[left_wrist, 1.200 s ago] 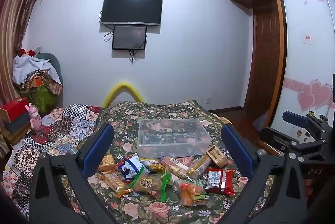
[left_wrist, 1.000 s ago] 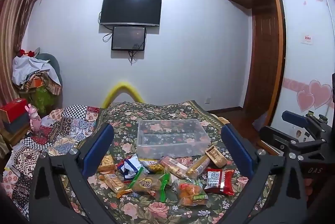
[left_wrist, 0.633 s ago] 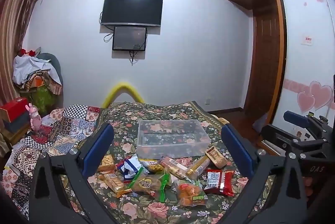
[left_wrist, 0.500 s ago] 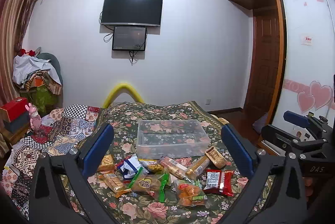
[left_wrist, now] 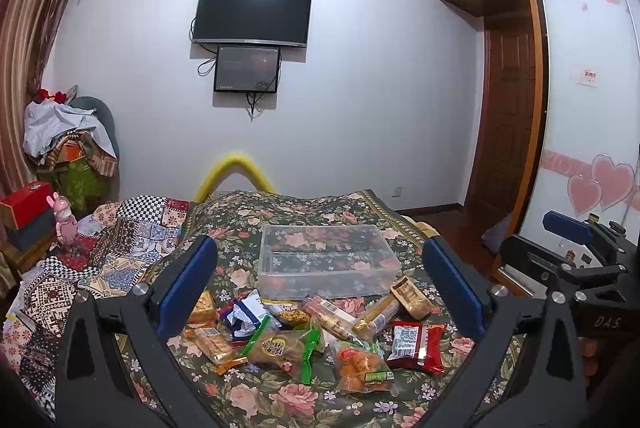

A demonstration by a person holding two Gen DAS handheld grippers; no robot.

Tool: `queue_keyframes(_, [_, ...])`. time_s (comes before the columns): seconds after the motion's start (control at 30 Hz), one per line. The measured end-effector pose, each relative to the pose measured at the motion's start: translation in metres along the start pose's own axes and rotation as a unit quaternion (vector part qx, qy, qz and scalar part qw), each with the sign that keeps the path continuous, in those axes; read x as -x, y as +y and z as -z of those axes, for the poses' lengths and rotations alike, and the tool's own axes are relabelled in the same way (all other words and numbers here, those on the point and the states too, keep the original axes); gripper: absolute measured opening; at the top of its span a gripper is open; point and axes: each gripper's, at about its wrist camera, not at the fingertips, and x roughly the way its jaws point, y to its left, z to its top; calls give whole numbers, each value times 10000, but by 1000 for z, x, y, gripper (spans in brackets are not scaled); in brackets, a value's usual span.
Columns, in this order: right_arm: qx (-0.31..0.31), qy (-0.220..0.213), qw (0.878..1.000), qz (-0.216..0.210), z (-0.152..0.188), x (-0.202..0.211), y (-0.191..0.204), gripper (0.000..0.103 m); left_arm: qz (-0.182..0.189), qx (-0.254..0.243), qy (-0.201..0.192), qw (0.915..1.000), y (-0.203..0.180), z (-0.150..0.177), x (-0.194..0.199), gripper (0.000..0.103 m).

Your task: Organize snacks

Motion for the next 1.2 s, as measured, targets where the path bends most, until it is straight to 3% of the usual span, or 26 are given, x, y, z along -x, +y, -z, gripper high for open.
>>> queue_keyframes(1.2, [-53, -86, 9999, 10, -1, 1, -1, 103, 26, 116, 41, 9999, 1, 0, -4, 103])
